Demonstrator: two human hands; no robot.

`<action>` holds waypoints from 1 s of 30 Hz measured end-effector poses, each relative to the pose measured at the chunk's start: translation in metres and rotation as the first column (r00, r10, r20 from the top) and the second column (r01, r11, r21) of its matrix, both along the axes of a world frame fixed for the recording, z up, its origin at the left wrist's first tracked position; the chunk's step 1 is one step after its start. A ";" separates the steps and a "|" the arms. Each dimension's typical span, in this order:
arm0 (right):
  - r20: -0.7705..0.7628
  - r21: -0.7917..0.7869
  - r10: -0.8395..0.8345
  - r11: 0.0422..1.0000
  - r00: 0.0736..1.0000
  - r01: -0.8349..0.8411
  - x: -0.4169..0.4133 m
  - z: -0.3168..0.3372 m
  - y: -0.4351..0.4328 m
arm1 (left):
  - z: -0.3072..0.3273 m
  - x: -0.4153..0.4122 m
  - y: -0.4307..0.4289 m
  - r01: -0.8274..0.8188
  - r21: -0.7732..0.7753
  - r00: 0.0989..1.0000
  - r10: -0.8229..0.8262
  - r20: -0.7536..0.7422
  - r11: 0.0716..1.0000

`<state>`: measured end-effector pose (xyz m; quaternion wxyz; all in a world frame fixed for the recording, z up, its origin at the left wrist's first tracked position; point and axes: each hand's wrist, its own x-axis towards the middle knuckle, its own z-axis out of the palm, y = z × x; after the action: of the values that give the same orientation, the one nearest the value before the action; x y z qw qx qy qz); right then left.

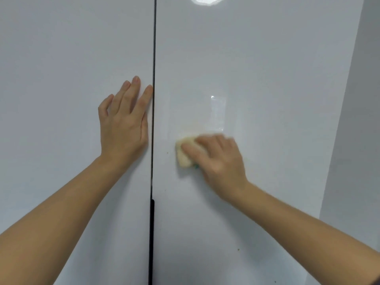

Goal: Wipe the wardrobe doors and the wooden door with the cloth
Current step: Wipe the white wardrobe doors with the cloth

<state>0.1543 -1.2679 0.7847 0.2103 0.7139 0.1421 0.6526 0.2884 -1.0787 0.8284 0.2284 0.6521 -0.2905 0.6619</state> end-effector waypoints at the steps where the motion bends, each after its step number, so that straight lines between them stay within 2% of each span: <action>1: -0.038 -0.060 0.004 0.998 0.999 -0.007 -0.001 -0.019 0.002 | 0.000 0.001 0.000 0.000 0.003 1.000 0.000 0.012 1.000; 3: -0.099 -0.116 -0.008 0.993 0.995 -0.003 -0.004 -0.038 0.003 | 0.000 0.003 0.000 -0.011 0.006 0.999 0.011 0.032 1.000; 5: -0.093 -0.106 -0.016 0.994 0.995 0.006 -0.001 -0.022 0.005 | -0.001 0.004 -0.002 -0.016 -0.001 0.999 0.016 0.035 1.000; 9: 0.033 0.067 -0.021 0.998 0.999 0.019 0.013 0.040 0.019 | -0.002 0.006 -0.003 0.011 -0.004 1.000 -0.011 0.018 1.000; 11: 0.056 0.144 -0.001 0.989 0.998 -0.007 0.019 0.039 0.029 | -0.002 0.006 -0.001 0.035 0.003 0.999 -0.035 0.011 0.999; 12: 0.045 0.129 0.012 0.992 0.999 -0.018 0.020 0.027 0.032 | -0.002 0.006 0.000 0.042 0.005 0.999 -0.042 0.009 0.999; 15: -0.069 -0.053 0.020 0.998 0.997 -0.024 0.019 -0.027 0.036 | -0.001 0.009 0.004 0.038 0.027 0.999 -0.039 0.034 0.999; 18: -0.111 -0.110 0.005 0.994 0.994 -0.017 0.017 -0.018 0.035 | 0.000 0.011 0.008 0.038 0.048 0.997 -0.040 0.060 0.998; 23: 0.004 0.122 -0.005 0.992 1.000 0.004 0.029 0.052 0.050 | 0.001 0.013 0.010 0.050 0.071 0.997 -0.054 0.053 0.996; 25: -0.003 0.101 0.008 0.995 1.000 -0.008 0.030 0.028 0.052 | 0.001 0.012 0.011 0.050 0.072 0.997 -0.055 0.055 0.996; 28: -0.107 -0.038 -0.002 0.999 0.994 -0.002 0.020 -0.038 0.043 | 0.001 0.011 0.014 0.060 0.094 0.996 -0.065 0.060 0.994; 30: -0.162 -0.077 -0.022 0.997 0.987 0.009 0.013 -0.047 0.035 | 0.000 0.011 0.018 0.059 0.113 0.997 -0.064 0.047 0.992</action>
<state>0.1669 -1.2332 0.7373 0.2300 0.7574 0.1779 0.5846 0.2992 -1.0610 0.8289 0.2046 0.6377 -0.3525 0.6536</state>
